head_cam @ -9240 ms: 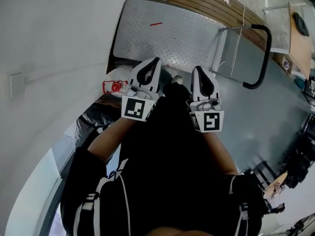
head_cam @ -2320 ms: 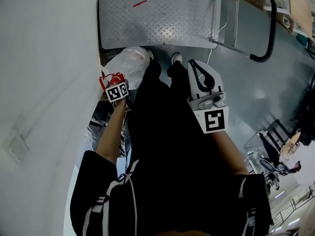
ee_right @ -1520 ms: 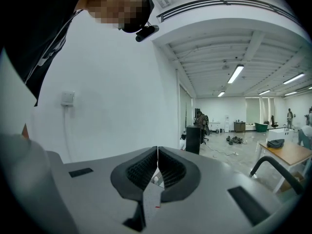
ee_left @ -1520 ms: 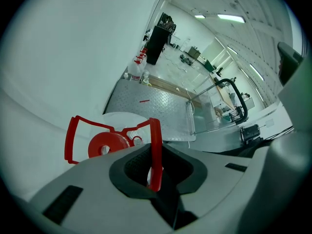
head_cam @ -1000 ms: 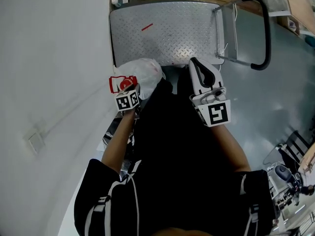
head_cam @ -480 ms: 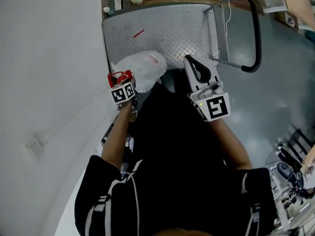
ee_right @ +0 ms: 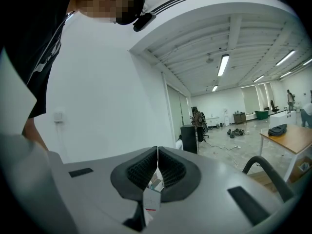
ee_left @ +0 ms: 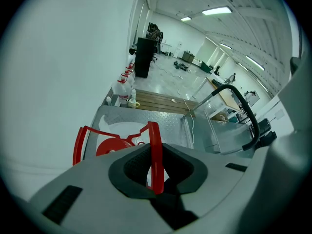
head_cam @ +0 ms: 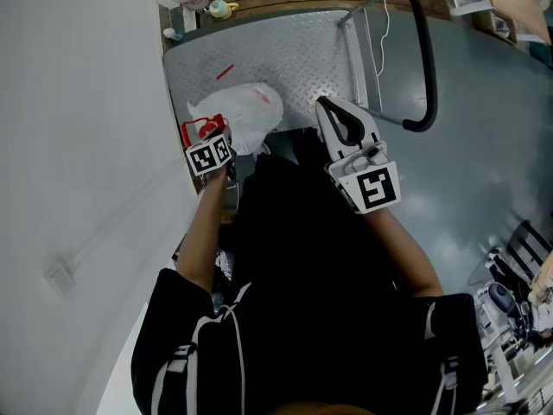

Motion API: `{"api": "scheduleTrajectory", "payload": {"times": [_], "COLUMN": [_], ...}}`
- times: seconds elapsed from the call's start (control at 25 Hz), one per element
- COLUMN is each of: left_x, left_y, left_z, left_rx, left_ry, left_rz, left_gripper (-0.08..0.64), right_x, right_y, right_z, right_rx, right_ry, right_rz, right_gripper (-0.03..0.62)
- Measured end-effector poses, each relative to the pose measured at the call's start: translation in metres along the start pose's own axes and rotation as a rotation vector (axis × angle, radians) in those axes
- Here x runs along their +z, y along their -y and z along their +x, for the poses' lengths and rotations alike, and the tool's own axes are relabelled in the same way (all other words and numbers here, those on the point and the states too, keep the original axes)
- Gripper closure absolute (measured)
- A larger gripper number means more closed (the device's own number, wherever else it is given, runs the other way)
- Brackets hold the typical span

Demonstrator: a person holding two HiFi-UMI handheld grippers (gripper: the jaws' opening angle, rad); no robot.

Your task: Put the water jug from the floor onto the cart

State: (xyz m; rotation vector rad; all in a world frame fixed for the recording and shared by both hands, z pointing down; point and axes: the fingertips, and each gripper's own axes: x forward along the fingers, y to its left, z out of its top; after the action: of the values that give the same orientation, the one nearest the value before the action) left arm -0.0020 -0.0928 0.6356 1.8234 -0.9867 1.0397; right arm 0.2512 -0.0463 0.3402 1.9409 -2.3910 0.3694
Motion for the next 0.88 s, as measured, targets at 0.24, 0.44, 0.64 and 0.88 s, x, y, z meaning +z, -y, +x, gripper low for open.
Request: {"api": "scheduleTrajectory", "payload": {"times": [0.24, 0.44, 0.64, 0.88], "left_x": [0.015, 0.022, 0.023, 0.013], "left_y": [0.015, 0.031, 0.06, 0.086], "left_z": [0.023, 0.046, 0.068, 0.094], "left_rx": [0.036, 0.026, 0.0, -0.036], "left_ry": [0.014, 0.01, -0.013, -0.051], "left_rz": [-0.02, -0.033, -0.024, -0.033], "left_gripper": [0.489, 0.489, 0.489, 0.489], "right_x": [-0.005, -0.01, -0.017, -0.012], "right_y": [0.041, 0.068, 0.077, 0.083], "right_z": [-0.022, -0.034, -0.041, -0.044], "right_rx": [-0.048, -0.087, -0.093, -0.097], "right_ry": [-0.001, -0.012, -0.03, 0.007], "right_rz": [-0.001, -0.006, -0.005, -0.015], "right_gripper": [0.574, 0.574, 0.574, 0.574]}}
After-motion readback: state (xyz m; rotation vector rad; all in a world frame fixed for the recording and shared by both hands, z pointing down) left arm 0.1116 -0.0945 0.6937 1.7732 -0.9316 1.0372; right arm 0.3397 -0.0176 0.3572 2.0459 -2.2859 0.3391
